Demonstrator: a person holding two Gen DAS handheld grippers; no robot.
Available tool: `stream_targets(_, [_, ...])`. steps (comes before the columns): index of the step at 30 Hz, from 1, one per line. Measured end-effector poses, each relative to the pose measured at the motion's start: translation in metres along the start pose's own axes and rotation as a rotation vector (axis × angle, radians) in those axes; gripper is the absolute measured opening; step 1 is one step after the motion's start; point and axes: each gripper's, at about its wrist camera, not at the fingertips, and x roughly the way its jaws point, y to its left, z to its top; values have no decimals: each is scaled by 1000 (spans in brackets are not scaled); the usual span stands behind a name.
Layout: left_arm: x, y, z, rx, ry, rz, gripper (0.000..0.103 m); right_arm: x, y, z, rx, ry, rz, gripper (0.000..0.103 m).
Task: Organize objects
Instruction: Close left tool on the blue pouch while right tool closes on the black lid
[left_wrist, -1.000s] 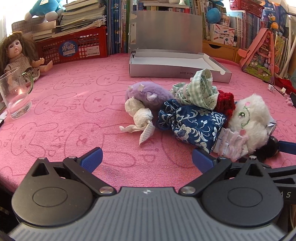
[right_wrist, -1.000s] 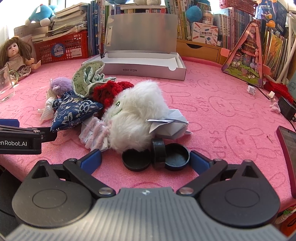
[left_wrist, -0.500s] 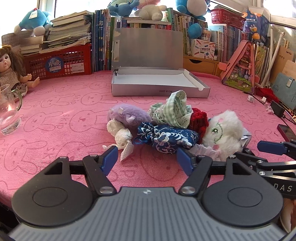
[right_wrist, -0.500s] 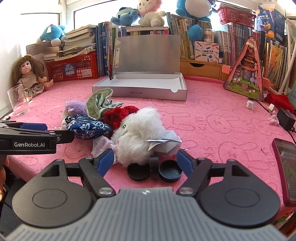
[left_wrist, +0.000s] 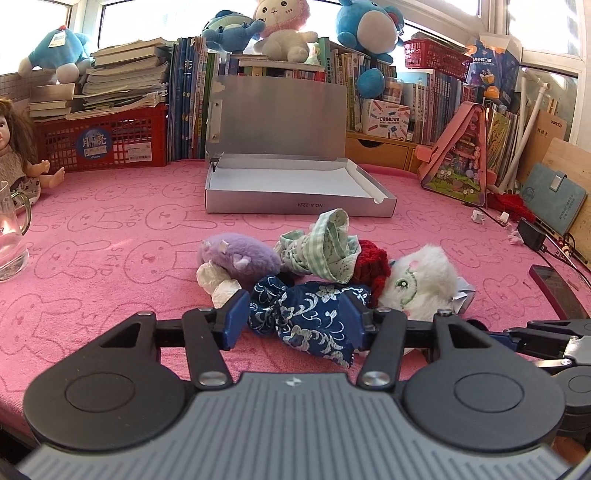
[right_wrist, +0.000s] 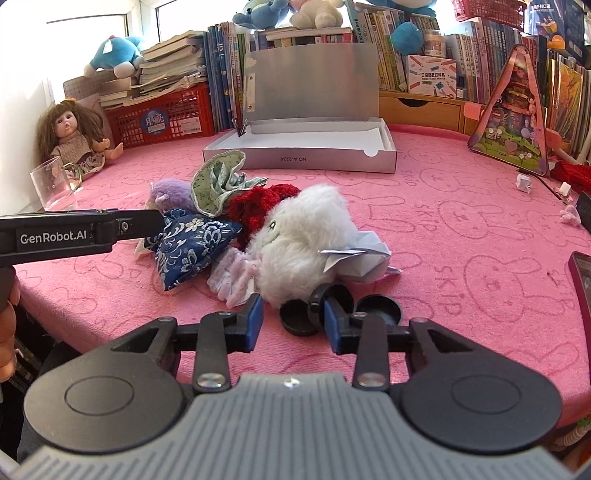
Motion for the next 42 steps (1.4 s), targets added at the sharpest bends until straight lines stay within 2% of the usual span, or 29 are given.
stream_targets(3, [9, -6, -3, 20, 21, -5, 61, 0, 3, -1, -14, 8, 42, 43])
stream_targets(8, [23, -10, -6, 47, 37, 4, 63, -7, -1, 1, -17, -22, 26, 47])
stream_targets(13, [33, -11, -7, 56, 33, 15, 76, -10, -7, 1, -28, -27, -22, 47])
stream_targets(19, [41, -13, -8, 81, 21, 31, 85, -7, -7, -5, -49, 6, -41, 47])
stream_targets(22, [45, -13, -9, 81, 23, 32, 86, -4, -7, -7, -45, 15, -54, 47])
stream_targets(24, [47, -13, -9, 83, 24, 32, 88, -2, -9, -7, -34, 23, -52, 42])
stream_targets(26, [49, -13, -10, 87, 23, 34, 89, -2, -11, -8, -31, 25, -48, 42])
stream_targets(28, [50, -13, -11, 90, 23, 36, 89, -2, -13, -9, -19, 24, -47, 42])
stream_targets(29, [51, -13, -11, 90, 23, 36, 89, -2, -14, -8, -11, 19, -44, 46])
stream_targets(33, [52, -13, -10, 89, 23, 33, 91, -8, -20, -8, 16, -8, -15, 47])
stream_targets(38, [57, -14, -11, 91, 27, 33, 93, -5, -22, -7, 20, 15, -14, 50])
stream_targets(41, [59, -15, -12, 95, 29, 32, 93, -2, -24, -9, 36, 29, -3, 50])
stream_targets(42, [60, -15, -13, 95, 28, 33, 93, -1, -24, -9, 38, 28, -5, 47])
